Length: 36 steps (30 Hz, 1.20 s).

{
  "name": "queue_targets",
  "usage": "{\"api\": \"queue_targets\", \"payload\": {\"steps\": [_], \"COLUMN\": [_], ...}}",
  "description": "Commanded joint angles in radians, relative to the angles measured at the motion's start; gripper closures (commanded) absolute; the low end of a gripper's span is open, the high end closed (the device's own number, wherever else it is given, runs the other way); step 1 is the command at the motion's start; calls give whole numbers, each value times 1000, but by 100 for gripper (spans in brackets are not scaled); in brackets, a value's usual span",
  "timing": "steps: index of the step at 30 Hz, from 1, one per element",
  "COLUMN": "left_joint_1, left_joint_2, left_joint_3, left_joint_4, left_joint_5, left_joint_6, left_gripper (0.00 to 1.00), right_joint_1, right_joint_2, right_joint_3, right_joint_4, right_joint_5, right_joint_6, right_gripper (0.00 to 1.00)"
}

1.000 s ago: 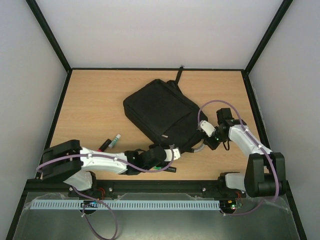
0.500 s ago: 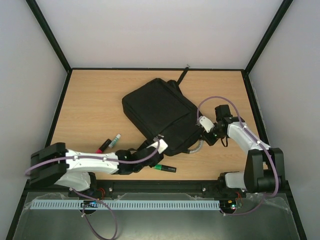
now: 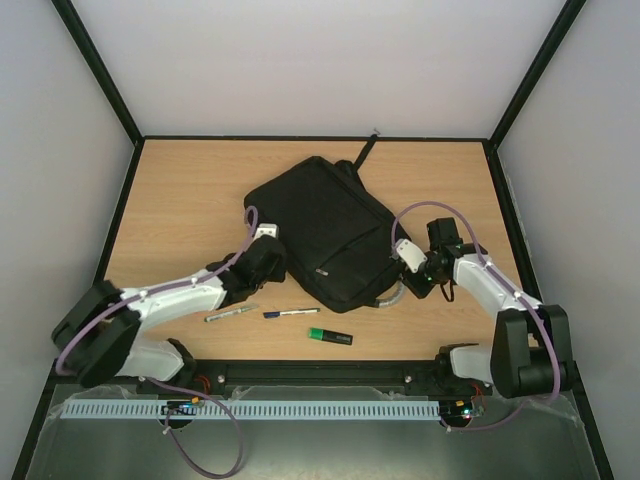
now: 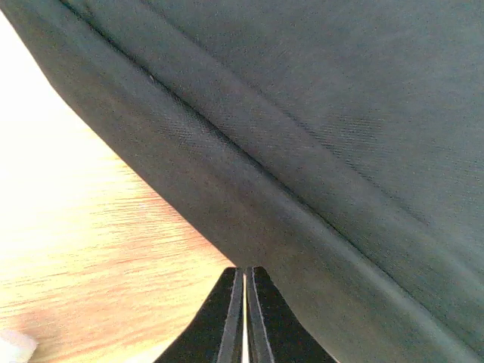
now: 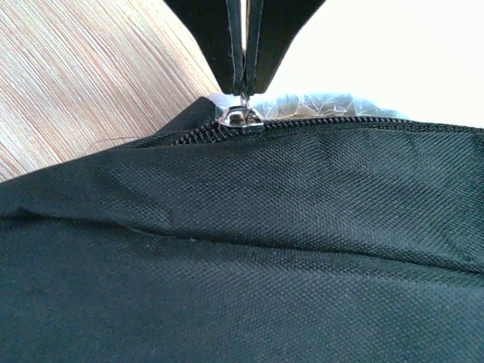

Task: Pack the student bag
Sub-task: Zip the student bag at the center of the board.

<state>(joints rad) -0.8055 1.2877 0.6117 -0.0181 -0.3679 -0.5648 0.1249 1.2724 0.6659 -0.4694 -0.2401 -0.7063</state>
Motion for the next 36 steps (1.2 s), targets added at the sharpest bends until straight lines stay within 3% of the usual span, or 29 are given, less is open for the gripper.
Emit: {"api": "queue_targets", "payload": {"steps": [1,6,12,15,17,20,22,27,32,36], "left_joint_1": [58,89,113,133,138,138,121,3,-239,-269], "left_joint_2": [150,291,512,546,513,421,344,150,-3,55], "left_joint_3": [85,182,430,483,465,407,343,188,-5,47], "left_joint_4": [0,108,84,91,111,115,121,173,370,297], "left_joint_5": [97,143,155,226,267,295,275,258,273,313], "left_joint_6": [-68,-28,89,141,171,196,223,404,709,745], "left_gripper": [97,98,98,96,88,56,45,43,42,42], "right_joint_1": [26,78,156,212,219,220,220,215,210,207], "right_joint_2": [-39,-85,-146,-151,-146,-139,-133,-95,-75,-64], "right_joint_3": [-21,-34,-28,-3,11,-7,-33,-67,-89,-90], "right_joint_4": [-32,-50,-71,-80,-80,-67,-48,-21,-13,-5], "right_joint_5": [-1,12,0,-28,-43,-22,7,40,19,11], "right_joint_6": [13,26,89,138,154,144,129,122,123,132], "right_gripper": [99,99,99,99,99,99,99,99,99,99]}}
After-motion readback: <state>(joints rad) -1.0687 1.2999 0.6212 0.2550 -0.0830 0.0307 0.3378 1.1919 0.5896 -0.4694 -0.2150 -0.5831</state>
